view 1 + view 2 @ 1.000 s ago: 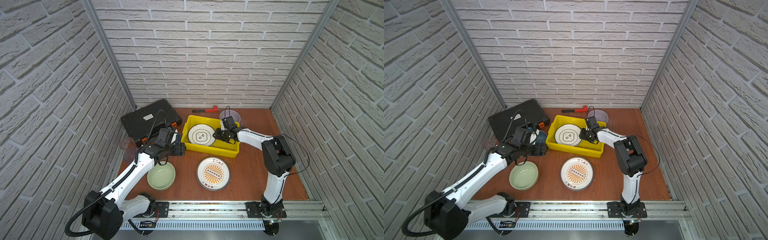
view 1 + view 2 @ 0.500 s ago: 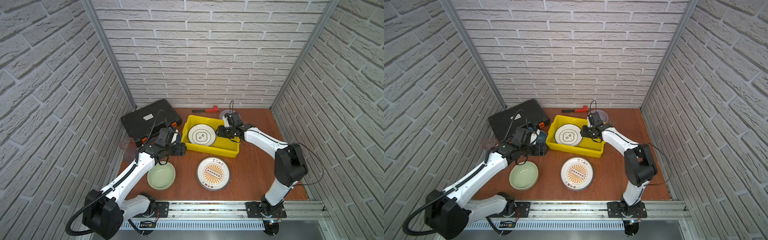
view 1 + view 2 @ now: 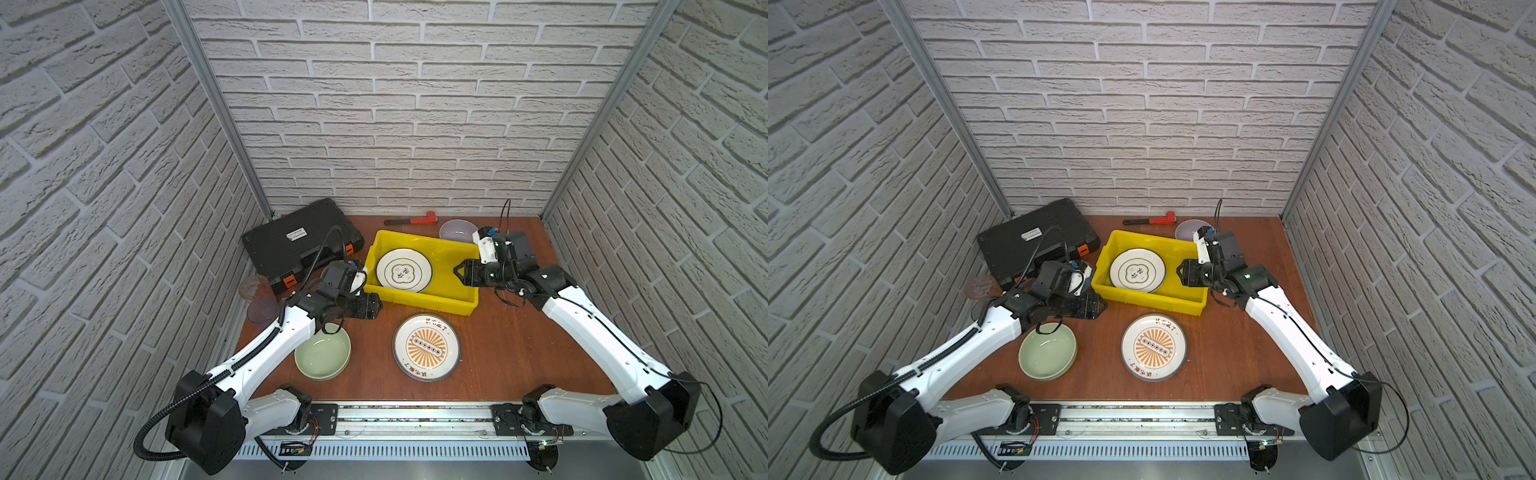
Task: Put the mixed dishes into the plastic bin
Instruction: 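Move both grippers to opposite edges of the orange-sunburst plate stack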
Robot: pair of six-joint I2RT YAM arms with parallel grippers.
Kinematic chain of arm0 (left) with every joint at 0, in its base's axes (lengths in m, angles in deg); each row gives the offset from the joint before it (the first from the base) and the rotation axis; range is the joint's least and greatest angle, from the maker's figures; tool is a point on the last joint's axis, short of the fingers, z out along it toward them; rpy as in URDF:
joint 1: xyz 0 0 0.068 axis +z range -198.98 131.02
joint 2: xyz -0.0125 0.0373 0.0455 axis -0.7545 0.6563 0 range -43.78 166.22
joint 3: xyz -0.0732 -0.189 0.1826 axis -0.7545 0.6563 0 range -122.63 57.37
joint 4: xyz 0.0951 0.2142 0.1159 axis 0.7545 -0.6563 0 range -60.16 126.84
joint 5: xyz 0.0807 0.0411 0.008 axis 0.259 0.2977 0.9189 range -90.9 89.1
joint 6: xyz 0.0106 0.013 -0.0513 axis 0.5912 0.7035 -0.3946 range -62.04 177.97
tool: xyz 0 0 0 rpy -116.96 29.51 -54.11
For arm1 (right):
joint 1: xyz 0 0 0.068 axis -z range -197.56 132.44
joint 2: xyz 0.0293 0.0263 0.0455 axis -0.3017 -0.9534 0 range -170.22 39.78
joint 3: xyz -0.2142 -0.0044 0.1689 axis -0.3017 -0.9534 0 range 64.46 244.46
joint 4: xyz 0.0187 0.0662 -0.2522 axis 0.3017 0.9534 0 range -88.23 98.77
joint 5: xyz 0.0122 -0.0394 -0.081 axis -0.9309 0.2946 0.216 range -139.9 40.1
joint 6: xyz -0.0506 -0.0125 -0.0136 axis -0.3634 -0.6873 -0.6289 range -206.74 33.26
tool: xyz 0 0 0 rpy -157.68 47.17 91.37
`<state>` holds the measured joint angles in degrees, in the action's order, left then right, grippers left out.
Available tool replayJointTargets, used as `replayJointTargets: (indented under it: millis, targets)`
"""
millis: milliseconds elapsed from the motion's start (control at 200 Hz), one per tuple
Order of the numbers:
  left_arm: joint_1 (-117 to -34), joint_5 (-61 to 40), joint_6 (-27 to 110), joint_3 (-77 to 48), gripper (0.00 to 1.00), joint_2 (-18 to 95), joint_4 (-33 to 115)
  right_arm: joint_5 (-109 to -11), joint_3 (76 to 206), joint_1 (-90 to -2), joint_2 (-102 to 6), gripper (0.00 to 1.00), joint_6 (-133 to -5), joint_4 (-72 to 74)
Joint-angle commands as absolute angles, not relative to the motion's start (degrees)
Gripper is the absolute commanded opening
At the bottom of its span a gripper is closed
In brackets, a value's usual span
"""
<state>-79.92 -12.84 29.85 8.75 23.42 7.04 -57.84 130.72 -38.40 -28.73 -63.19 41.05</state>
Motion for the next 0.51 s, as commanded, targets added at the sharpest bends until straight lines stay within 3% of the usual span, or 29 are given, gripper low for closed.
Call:
replayJointTargets:
  millis: [0, 500]
  targets:
    - [-82.12, -13.73, 31.08, 10.26, 0.79, 24.14, 8.75, -59.19, 127.07, -38.73, -23.72, 0.56, -63.12, 46.78]
    - [-90.68, -12.33, 26.61, 12.11, 0.66, 30.65, 14.05, -65.26, 108.59, -38.83, -9.86, 0.53, -57.25, 49.29]
